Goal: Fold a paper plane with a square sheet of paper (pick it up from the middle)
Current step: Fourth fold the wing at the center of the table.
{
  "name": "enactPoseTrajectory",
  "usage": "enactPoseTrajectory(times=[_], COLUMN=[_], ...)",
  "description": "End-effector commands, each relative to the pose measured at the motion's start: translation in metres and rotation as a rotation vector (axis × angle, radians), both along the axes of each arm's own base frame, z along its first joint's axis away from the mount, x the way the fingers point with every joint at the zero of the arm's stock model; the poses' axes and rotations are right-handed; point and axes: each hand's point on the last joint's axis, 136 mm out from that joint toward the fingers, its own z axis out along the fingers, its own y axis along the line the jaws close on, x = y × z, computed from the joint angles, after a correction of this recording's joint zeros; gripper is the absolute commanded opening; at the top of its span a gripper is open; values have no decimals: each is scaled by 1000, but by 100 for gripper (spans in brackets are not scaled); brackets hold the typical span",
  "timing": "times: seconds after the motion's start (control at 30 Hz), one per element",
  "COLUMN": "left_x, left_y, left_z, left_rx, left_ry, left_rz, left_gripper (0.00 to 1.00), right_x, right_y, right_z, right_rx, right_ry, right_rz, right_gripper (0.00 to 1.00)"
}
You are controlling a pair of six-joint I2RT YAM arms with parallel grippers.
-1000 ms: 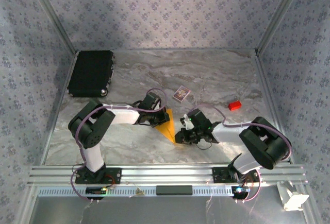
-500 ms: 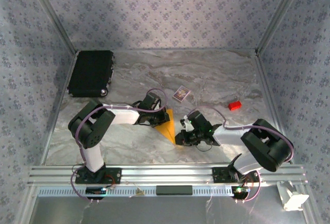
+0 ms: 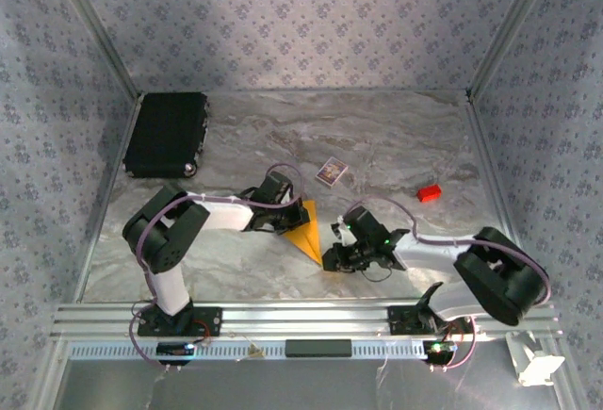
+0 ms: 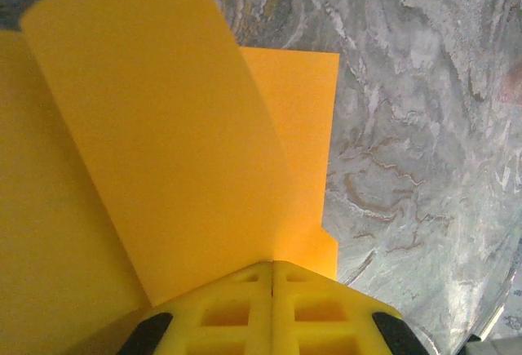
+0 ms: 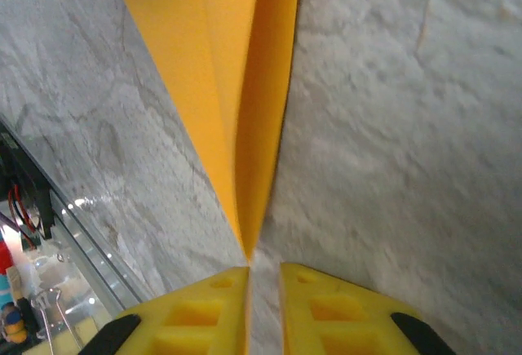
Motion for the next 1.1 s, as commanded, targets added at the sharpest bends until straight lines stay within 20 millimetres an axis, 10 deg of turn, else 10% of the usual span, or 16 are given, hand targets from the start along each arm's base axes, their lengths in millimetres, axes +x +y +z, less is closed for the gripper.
enactPoseTrajectory(times=[0.0, 0.17, 0.47, 0.8, 1.07], left_x=[-11, -13, -16, -17, -17], left_y=[25, 27, 26, 27, 30], left_z=[-26, -26, -26, -25, -28], left_rx=[114, 132, 136, 138, 149], left_ry=[41, 33, 28, 28, 29], left_rz=[54, 74, 75, 70, 79], left_gripper=[1, 1, 1, 1, 1], right_x=[3, 26, 54, 70, 39], right_y=[-19, -5, 35, 52, 44], right_z=[9, 48, 53, 28, -16], right_rx=[-49, 122, 175, 142, 85], right_ry=[-33, -90, -71, -19, 83], right_rz=[-37, -72, -47, -44, -20], right_gripper=[18, 3, 1, 2, 1])
